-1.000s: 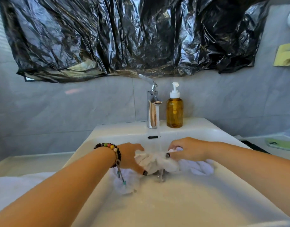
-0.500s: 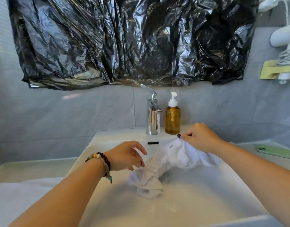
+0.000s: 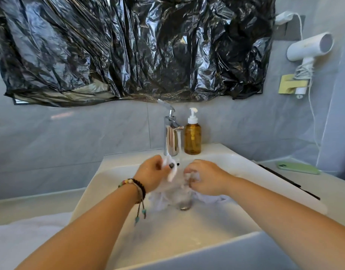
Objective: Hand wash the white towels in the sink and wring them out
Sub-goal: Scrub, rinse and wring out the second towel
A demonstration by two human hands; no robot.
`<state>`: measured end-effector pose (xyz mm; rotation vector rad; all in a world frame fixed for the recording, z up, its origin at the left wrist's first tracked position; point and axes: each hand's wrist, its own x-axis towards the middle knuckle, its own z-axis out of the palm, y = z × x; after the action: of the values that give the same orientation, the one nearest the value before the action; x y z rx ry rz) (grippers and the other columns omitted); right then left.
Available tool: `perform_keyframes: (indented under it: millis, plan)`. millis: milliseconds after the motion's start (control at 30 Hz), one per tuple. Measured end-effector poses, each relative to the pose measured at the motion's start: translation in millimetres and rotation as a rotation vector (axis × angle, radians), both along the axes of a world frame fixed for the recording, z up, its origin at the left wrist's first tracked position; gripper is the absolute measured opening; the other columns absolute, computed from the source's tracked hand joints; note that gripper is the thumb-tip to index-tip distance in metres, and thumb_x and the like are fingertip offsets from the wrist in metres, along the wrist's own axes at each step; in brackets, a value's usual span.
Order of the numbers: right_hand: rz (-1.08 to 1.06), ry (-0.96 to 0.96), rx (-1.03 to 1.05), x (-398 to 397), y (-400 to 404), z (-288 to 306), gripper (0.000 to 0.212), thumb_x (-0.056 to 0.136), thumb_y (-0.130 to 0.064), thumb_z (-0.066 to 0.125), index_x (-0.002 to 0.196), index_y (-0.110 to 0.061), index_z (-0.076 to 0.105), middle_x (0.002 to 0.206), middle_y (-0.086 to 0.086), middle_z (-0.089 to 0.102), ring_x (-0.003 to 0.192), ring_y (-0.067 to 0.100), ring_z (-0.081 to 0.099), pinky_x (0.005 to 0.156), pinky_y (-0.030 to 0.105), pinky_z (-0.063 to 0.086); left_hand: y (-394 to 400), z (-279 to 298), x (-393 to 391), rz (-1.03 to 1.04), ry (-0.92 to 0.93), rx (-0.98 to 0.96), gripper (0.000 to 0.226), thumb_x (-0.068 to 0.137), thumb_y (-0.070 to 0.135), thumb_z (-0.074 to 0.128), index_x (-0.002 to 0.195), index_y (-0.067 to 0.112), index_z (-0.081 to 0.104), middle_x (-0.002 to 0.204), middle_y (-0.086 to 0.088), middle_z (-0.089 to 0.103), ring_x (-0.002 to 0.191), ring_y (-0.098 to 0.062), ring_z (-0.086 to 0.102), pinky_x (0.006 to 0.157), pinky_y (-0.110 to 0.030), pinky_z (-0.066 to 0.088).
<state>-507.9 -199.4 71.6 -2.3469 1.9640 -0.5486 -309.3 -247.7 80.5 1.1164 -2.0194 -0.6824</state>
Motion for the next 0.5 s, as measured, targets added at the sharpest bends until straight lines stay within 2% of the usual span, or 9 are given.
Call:
perform_keyframes:
  millis: [100,167,233,300,333,367,433,500]
  plan:
    - [0.102,-0.295,0.037,10,0,-6,0.067,0.068,-0.045,0.076,0.126,-0.027,0.049,0.121,-0.01,0.048,0.109,0.011,0.051,0.089,0.024,0.045,2,7,2,-0.067,0.341,0.241,0.04,0.096,0.029,0.063,0.066,0.018,0.04,0.061,-0.002,0.043,0.058,-0.018,0.04,0.055,-0.026,0.033]
    - [0.108,-0.393,0.022,12,-1,-6,0.056,0.073,-0.047,0.077,0.119,-0.027,0.051,0.116,-0.012,0.047,0.103,0.008,0.05,0.084,0.021,0.043,9,12,-1,-0.139,0.433,0.342,0.037,0.098,0.033,0.059,0.068,0.017,0.044,0.063,-0.004,0.047,0.056,-0.017,0.044,0.053,-0.026,0.034]
    - [0.111,-0.456,0.015,10,-3,-4,0.026,0.081,-0.041,0.074,0.088,-0.022,0.058,0.089,-0.008,0.051,0.08,0.009,0.049,0.069,0.021,0.038,12,17,-5,-0.182,0.508,0.391,0.029,0.101,0.032,0.054,0.079,0.012,0.054,0.074,-0.012,0.057,0.067,-0.02,0.054,0.059,-0.029,0.043]
    - [0.098,-0.571,0.076,10,-6,-2,0.034,0.085,-0.042,0.07,0.072,-0.015,0.053,0.071,-0.003,0.046,0.067,0.012,0.042,0.062,0.026,0.033,10,23,-5,-0.13,0.599,0.376,0.028,0.1,0.034,0.055,0.085,0.011,0.059,0.079,-0.012,0.061,0.073,-0.022,0.058,0.065,-0.031,0.048]
    - [0.081,-0.619,0.104,9,-8,1,0.038,0.087,-0.043,0.067,0.069,-0.014,0.048,0.067,-0.002,0.043,0.064,0.012,0.04,0.06,0.026,0.032,7,27,-4,-0.061,0.62,0.338,0.028,0.098,0.035,0.058,0.081,0.013,0.059,0.076,-0.01,0.059,0.071,-0.021,0.056,0.065,-0.031,0.046]
    - [0.07,-0.659,0.132,10,-8,6,0.041,0.089,-0.043,0.064,0.067,-0.015,0.043,0.065,-0.002,0.04,0.062,0.013,0.038,0.058,0.026,0.031,2,28,-1,0.021,0.604,0.29,0.03,0.095,0.035,0.062,0.074,0.015,0.055,0.071,-0.007,0.054,0.068,-0.021,0.051,0.063,-0.031,0.043]
    - [0.035,-0.688,0.186,11,-15,16,0.042,0.092,-0.044,0.06,0.067,-0.017,0.039,0.065,0.0,0.038,0.062,0.014,0.037,0.057,0.027,0.029,-4,28,9,0.154,0.444,0.213,0.037,0.082,0.043,0.07,0.068,0.016,0.048,0.066,-0.003,0.046,0.064,-0.02,0.044,0.06,-0.029,0.035]
    - [-0.024,-0.728,0.221,16,-25,23,0.04,0.091,-0.042,0.061,0.067,-0.016,0.043,0.067,0.001,0.043,0.064,0.015,0.04,0.06,0.028,0.029,-6,25,17,0.176,0.275,0.265,0.047,0.063,0.057,0.07,0.072,0.013,0.053,0.068,-0.007,0.05,0.065,-0.021,0.047,0.065,-0.031,0.038]
